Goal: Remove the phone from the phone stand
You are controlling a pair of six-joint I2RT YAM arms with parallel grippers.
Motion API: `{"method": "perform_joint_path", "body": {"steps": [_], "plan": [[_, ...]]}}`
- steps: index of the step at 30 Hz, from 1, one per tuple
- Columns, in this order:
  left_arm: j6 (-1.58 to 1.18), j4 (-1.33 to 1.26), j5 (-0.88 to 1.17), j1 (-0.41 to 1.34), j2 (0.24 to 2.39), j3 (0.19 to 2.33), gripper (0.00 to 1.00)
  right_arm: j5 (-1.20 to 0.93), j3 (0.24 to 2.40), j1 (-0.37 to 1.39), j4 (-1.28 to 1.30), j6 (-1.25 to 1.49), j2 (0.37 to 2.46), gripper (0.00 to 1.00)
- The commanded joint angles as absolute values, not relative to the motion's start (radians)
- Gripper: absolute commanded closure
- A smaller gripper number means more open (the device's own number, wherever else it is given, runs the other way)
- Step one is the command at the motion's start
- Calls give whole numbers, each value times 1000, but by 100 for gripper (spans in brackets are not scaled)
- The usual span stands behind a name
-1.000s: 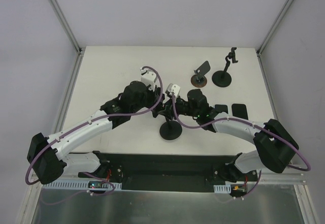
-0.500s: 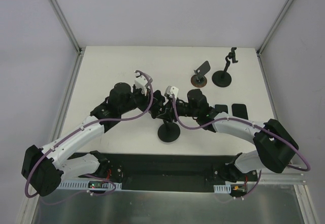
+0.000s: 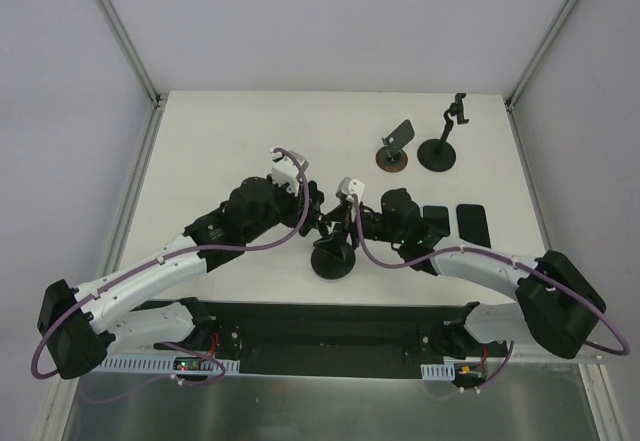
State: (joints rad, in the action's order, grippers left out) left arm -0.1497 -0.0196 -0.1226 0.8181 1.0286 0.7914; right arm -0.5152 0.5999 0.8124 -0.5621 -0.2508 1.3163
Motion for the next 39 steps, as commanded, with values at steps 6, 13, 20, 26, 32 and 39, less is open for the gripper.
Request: {"method": "perform_joint_path", "body": {"steps": [6, 13, 20, 26, 32, 39], "plan": [[-170, 61, -370, 868, 1054, 908, 100, -387, 597, 793, -488, -105, 1160, 4], [-156, 71, -382, 910, 1094, 954, 100, -488, 670, 772, -333, -150, 1198, 3], [-195, 72, -410, 928, 1103, 954, 100, -479, 787, 816, -305, -219, 1288, 4], [-210, 72, -397, 940, 1115, 966, 100, -425, 910, 851, -264, -262, 1426, 9], [-222, 72, -376, 946, 1114, 969, 100, -410, 945, 868, -250, -299, 1493, 23], [-235, 90, -353, 946, 1071, 965, 96, -433, 920, 873, -279, -324, 1491, 83]]}}
